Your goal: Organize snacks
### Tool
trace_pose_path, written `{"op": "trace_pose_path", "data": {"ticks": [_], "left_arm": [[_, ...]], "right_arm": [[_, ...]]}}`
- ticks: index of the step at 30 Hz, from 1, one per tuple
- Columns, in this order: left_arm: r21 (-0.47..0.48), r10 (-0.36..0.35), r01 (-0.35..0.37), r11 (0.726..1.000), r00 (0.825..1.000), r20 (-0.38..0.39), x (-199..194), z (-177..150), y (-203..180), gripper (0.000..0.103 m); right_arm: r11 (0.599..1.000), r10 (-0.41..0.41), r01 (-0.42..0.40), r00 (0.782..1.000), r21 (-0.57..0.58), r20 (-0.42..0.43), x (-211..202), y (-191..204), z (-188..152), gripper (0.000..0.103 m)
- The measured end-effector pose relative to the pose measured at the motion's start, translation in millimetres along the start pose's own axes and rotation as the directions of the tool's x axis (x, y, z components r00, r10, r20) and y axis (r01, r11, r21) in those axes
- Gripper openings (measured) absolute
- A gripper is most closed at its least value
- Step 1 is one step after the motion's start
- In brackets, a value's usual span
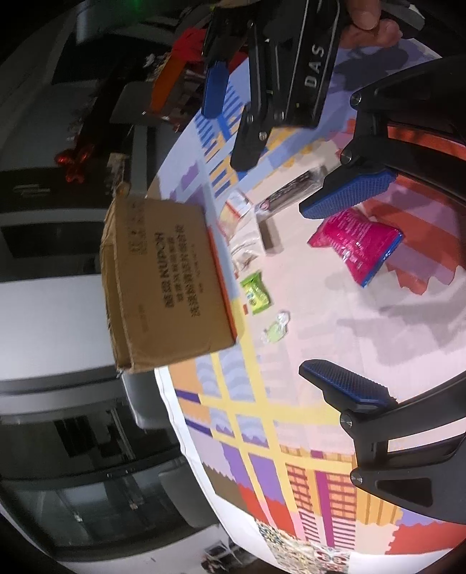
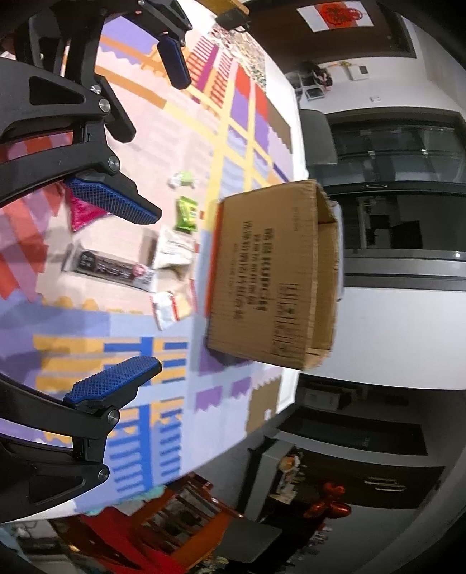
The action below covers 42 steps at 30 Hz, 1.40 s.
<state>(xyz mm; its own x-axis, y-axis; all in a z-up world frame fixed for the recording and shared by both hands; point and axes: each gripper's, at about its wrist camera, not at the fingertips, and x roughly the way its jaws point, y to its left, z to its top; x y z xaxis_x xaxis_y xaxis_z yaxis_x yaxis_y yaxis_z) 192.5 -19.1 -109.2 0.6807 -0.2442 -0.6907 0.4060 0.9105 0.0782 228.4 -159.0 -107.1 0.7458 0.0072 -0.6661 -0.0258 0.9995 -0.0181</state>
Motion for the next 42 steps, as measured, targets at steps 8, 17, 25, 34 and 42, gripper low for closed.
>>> {"op": "trace_pose_path", "data": {"ticks": [8, 17, 25, 34, 42], "left_arm": [[0.078, -0.067, 0.069, 0.995, 0.997, -0.034, 18, -13, -14, 0.081], [0.115, -0.159, 0.170, 0.979, 0.983, -0.096, 48, -26, -21, 0.079], [0.079, -0.232, 0.245, 0.966, 0.962, -0.146, 71, -32, -24, 0.054], [0.058, -0.221, 0.230, 0.971, 0.966, -0.137, 74, -32, -22, 0.041], [0.021, -0.192, 0.197, 0.980, 0.971, -0.144, 72, -31, -20, 0.039]], "right_arm": [[1.000, 0.002, 0.000, 0.996, 0.021, -0.086, 21, 2, -17, 0.077], [1.000, -0.010, 0.013, 0.986, 0.018, -0.164, 42, 7, -31, 0.077], [1.000, 0.001, 0.006, 0.978, 0.030, -0.208, 62, 10, -37, 0.067], [0.999, 0.037, -0.029, 0.966, 0.036, -0.255, 83, 11, -44, 0.023], [0.998, 0.054, -0.047, 0.969, 0.035, -0.242, 81, 10, -44, 0.021]]}}
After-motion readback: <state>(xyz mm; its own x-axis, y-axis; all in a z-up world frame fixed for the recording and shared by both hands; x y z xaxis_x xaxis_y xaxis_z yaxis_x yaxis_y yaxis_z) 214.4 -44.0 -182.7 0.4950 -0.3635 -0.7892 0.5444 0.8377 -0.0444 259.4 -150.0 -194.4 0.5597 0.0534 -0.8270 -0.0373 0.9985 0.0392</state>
